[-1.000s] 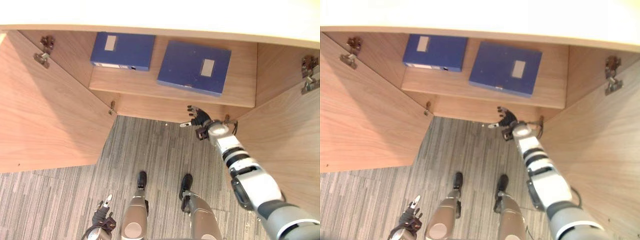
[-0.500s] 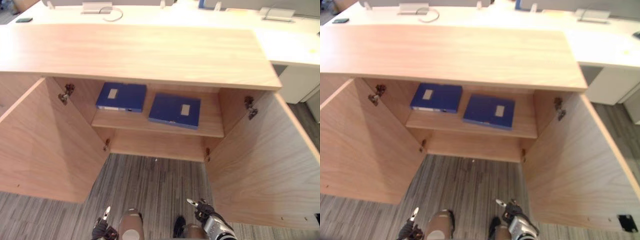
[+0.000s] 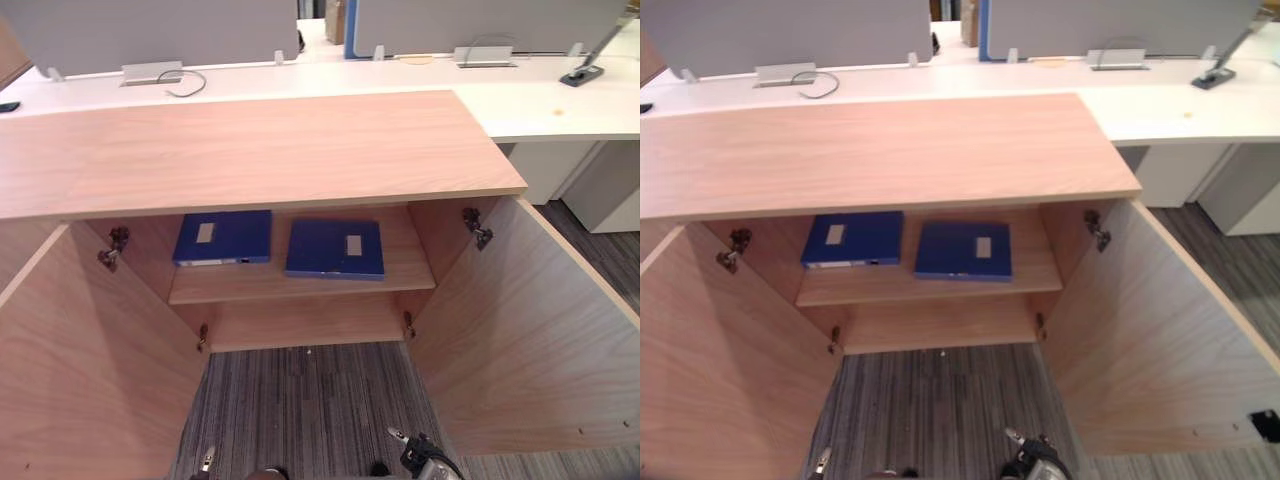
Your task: Walk over to the cabinet, pick up the folder, carry it to the office cabinet, place the folder inside the office cabinet, then close the office cabinet door
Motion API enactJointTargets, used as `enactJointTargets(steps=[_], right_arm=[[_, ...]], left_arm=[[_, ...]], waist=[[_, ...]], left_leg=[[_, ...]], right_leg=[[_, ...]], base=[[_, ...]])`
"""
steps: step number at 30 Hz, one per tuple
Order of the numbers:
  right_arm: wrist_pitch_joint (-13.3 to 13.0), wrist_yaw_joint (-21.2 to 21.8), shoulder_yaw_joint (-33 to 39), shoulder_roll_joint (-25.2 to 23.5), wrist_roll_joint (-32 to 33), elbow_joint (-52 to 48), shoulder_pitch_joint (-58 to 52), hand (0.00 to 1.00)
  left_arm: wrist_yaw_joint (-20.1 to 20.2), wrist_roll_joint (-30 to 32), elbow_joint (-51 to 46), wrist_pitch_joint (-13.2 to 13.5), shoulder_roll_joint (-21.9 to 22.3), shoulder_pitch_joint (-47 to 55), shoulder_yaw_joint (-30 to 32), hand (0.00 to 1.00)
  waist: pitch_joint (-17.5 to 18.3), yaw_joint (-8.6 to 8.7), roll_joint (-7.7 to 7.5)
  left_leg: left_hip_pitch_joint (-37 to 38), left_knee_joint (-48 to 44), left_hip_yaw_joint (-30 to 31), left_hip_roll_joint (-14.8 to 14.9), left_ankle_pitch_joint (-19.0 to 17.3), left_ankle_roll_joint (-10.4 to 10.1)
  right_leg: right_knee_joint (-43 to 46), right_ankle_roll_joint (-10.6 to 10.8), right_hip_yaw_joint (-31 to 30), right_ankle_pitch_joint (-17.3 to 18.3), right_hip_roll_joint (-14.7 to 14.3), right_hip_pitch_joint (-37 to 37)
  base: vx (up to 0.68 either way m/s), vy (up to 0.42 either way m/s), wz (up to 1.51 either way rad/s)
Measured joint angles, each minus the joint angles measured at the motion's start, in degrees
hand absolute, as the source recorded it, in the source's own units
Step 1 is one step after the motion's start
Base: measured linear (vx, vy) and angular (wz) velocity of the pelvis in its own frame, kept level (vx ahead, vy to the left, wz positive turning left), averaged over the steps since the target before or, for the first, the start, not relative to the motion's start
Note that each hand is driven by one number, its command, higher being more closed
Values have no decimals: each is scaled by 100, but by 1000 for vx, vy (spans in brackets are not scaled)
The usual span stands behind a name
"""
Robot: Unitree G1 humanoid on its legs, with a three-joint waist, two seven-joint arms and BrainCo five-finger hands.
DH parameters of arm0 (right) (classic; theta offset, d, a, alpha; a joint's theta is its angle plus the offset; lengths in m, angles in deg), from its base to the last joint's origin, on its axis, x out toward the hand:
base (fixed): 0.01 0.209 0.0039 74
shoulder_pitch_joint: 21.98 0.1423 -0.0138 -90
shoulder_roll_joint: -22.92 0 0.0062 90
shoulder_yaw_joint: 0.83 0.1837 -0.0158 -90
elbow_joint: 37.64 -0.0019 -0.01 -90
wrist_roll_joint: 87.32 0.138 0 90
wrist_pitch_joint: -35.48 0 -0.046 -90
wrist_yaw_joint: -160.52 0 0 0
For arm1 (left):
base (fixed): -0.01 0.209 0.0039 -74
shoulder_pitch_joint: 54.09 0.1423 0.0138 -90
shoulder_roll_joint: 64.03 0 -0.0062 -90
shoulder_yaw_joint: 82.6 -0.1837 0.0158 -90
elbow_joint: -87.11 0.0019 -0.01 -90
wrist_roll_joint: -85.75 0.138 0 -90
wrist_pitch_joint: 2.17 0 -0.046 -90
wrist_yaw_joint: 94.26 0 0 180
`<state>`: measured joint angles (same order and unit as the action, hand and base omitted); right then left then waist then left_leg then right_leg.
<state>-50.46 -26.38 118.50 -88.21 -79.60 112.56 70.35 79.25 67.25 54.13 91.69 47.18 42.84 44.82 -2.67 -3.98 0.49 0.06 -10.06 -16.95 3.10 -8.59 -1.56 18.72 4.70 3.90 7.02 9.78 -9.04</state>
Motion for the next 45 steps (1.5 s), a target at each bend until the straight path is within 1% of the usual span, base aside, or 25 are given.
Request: enactJointTargets(steps=[1, 3, 4, 5, 6, 7, 9, 10, 11, 12, 13, 14, 15, 17, 20, 21, 23, 24, 26, 27, 31, 32, 38, 40, 45], right_arm=[[-12, -4, -68, 6, -4, -157, -34, 0], [-37, -10, -317, 21, 5, -377, -49, 0], [-63, -17, -497, 31, 10, -481, -55, 0], [-77, -34, -638, 38, 13, -522, -58, 0], [-77, -45, -816, 49, 16, -559, -74, 0], [-71, -73, -1029, 63, 16, -565, -80, 0], [-66, -109, -1201, 97, 17, -691, -72, 0], [-71, -143, -1282, 98, 12, -860, -75, 0], [-73, -211, -1445, 71, 7, -1070, -90, 0], [-80, -232, -1570, 109, 5, -1213, -92, 0], [-99, -268, -1828, 232, 0, -1483, 26, 0], [-104, -325, -2084, 261, -86, -1940, 48, 0], [-105, -348, -2220, 261, -128, -2189, 69, 0], [-177, -387, -2605, 293, -282, -3008, 199, 0], [-301, -424, -2742, 371, -482, -3595, 353, 0], [-341, -464, -2855, 450, -548, -3792, 474, 0], [-397, -476, -2959, 553, -680, -4112, 688, 0], [-406, -504, -2997, 599, -682, -4233, 849, 0], [-489, -582, -3271, 839, -710, -4426, 1273, 0], [-528, -603, -3351, 931, -763, -4486, 1460, 0], [-633, -742, -3486, 1178, -881, -4613, 2240, 0], [-643, -802, -3518, 1279, -880, -4614, 2494, 0], [-645, -939, -3516, 1737, -877, -4596, 3386, 0], [-645, -990, -3515, 1866, -858, -4484, 3624, 0], [-642, -1033, -3517, 2047, -660, -3954, 4130, 0]], left_arm=[[1, 0, 0, -8, -2, -27, -102, 0], [1, 1, -16, -8, -11, -51, -194, 0], [1, 2, -24, -8, -20, -48, -250, 0], [1, 11, -31, -8, -24, -31, -303, 0], [1, 66, -50, -7, -28, -1, -358, 0], [0, 144, -82, 0, -38, 21, -471, 0], [-2, 208, -109, 6, -55, 17, -596, 0], [-8, 245, -125, 9, -61, 44, -665, 0], [-12, 306, -243, 19, -113, 83, -690, 0], [-13, 352, -290, 28, -126, 71, -696, 0], [-3, 411, -259, 10, -89, 33, -861, 0], [-16, 368, -289, 12, -97, 33, -960, 0], [-21, 361, -335, 16, -98, 34, -973, 0], [-59, 244, -511, 61, -103, 9, -1087, 0], [-58, 223, -593, 110, -107, -50, -1175, 0], [-58, 223, -598, 120, -107, -88, -1175, 0], [-58, 220, -682, 136, -110, -141, -1205, 0], [-57, 219, -727, 142, -117, -157, -1238, 0], [-60, 190, -827, 182, -144, -216, -1260, 0], [-62, 145, -833, 210, -155, -270, -1275, 0], [-80, 80, -961, 236, -206, -380, -1366, 0], [-82, 18, -1008, 243, -213, -418, -1374, 0], [-104, -133, -1038, 285, -327, -521, -1554, 0], [-138, -155, -1021, 282, -348, -547, -1577, 0], [-188, -315, -1033, 306, -397, -560, -1712, 0]], waist=[[-13, 38, 14], [-34, 51, 1], [-43, 82, -5], [-46, 106, 10], [-58, 125, 57], [-54, 142, 57], [-119, 118, 86], [-172, 133, 98], [-251, 144, -9], [-326, 145, -45], [-508, 118, 161], [-603, 107, 239], [-659, 99, 278], [-846, 117, 281], [-969, 125, 279], [-1044, 141, 281], [-1079, 139, 278], [-1163, 136, 284], [-1331, 120, 278], [-1438, 107, 281], [-1655, 33, 290], [-1755, 11, 295], [-2175, -76, 326], [-2201, -120, 327], [-2333, -193, 338]], left_leg=[[141, 17, -50, -128, -51, 43], [314, 27, -138, -264, -114, 84], [455, 33, -158, -341, -176, 124], [576, 47, -166, -354, -215, 131], [666, 72, -159, -318, -254, 154], [706, 17, -160, -227, -316, 123], [672, -167, -112, -32, -478, 65], [582, -401, -32, 112, -609, -24], [436, -843, 130, 104, -827, -142], [377, -1117, 246, 126, -985, -180], [25, -1785, 484, 367, -1125, -182], [-425, -2384, 743, 485, -1134, -170], [-571, -2593, 837, 536, -1136, -174], [-1141, -3265, 1143, 629, -1205, -220], [-1539, -3784, 1298, 626, -1411, -242], [-1675, -3959, 1320, 626, -1587, -281], [-1976, -4213, 1378, 634, -1962, -343], [-2062, -4286, 1397, 636, -2131, -390], [-2332, -4516, 1454, 634, -2463, -468], [-2444, -4661, 1469, 626, -2530, -451], [-3047, -5262, 1527, 504, -2688, -389], [-3228, -5420, 1569, 439, -2714, -383], [-3962, -5974, 1737, 309, -2786, -382], [-4279, -6134, 1778, 253, -2794, -391], [-4748, -6327, 1866, 224, -2793, -395]], right_leg=[[763, -59, -30, 146, 153, -311], [1760, -146, -118, 138, 323, -731], [2353, -308, -122, 19, 441, -971], [2641, -378, -130, -92, 475, -1034], [2827, -373, -130, -155, 476, -1067], [2939, -353, -94, -91, 437, -1078], [2819, -218, -32, 310, 248, -1152], [2364, -183, 109, 402, 109, -1172], [1408, -352, 228, 16, 47, -962], [1321, -260, 293, 242, 64, -904], [1373, -273, 370, 281, -73, -864], [1391, -308, 399, 307, -168, -974], [1456, -336, 399, 327, -205, -1059], [1852, -432, 395, 443, -310, -1507], [2351, -461, 363, 688, -272, -1929], [2613, -445, 342, 849, -238, -2113], [3086, -432, 324, 1034, -188, -2571], [3263, -390, 323, 1114, -169, -2715], [3608, -391, 305, 1179, -124, -3067], [3729, -385, 303, 1193, -82, -3167], [4234, -389, 222, 1238, 114, -3727], [4363, -409, 219, 1244, 183, -3894], [4822, -414, 210, 1303, 379, -4520], [4956, -419, 208, 1306, 424, -4811], [5095, -395, 226, 1319, 460, -5229]], base=[[51, 113, -13], [47, 108, -17], [68, 70, -14], [85, -1, -7], [93, -68, -1], [95, -97, 0], [113, -168, 4], [149, -258, 27], [124, -239, 38], [146, -240, 21], [102, -207, 6], [95, -182, -9], [39, -136, -10], [26, -117, -12], [-37, -52, 0], [-92, -24, 6], [-112, -22, 13], [-125, -18, 13], [-129, 5, 9], [-130, 40, 9], [-105, 54, 13], [-55, 52, 21], [-4, 28, 18], [9, 18, 13], [11, -4, 8]])
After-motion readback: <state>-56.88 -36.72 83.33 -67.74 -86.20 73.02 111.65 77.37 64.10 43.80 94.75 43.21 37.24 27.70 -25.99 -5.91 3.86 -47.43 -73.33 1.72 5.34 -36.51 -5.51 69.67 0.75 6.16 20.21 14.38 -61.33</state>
